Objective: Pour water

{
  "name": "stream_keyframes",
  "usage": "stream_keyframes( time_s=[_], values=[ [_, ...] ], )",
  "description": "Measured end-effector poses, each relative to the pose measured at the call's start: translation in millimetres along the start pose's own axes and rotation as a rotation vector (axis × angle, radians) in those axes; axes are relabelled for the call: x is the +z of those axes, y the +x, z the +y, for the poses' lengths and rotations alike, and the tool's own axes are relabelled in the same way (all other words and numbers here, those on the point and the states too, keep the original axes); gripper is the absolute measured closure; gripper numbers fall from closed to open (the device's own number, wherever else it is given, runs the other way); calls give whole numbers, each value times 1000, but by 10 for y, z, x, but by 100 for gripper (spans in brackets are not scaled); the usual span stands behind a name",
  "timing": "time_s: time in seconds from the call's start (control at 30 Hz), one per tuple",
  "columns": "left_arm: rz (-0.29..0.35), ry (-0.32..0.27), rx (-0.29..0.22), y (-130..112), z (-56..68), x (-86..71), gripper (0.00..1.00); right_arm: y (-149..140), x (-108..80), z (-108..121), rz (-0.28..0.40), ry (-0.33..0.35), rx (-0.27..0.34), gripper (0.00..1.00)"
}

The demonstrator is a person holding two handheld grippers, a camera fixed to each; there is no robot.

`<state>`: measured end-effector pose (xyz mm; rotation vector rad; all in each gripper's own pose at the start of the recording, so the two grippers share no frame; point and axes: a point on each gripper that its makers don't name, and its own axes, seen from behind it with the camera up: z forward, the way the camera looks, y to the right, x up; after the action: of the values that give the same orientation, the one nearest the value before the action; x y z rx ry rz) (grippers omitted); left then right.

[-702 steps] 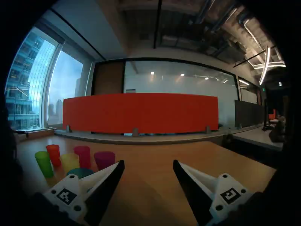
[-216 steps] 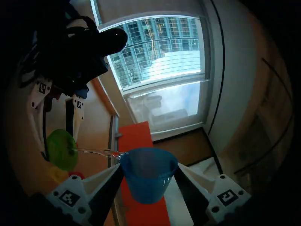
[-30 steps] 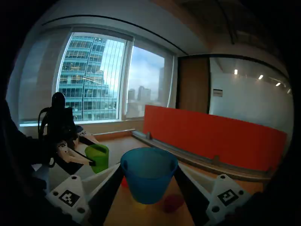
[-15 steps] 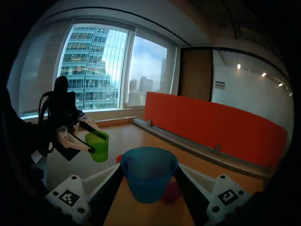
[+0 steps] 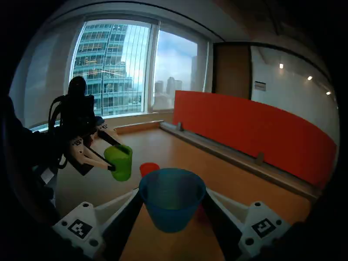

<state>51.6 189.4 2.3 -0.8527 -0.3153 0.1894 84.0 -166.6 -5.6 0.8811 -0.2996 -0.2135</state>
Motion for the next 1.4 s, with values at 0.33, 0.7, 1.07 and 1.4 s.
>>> stream_keyframes(
  time_s=[0.33,0.7,1.07,1.4],
  values=[
    [-65,-19,-4,-263,37,116,12,-329,79,-7,-68,19,-1,8],
    [-137,-48,0,-525,106,219,11,-633,155,1,-139,28,2,8],
    [-202,-80,14,-746,166,331,11,-947,251,-55,-208,46,2,8],
    [-245,-99,21,-917,205,442,11,-1194,327,-102,-254,59,1,8]
  ],
)
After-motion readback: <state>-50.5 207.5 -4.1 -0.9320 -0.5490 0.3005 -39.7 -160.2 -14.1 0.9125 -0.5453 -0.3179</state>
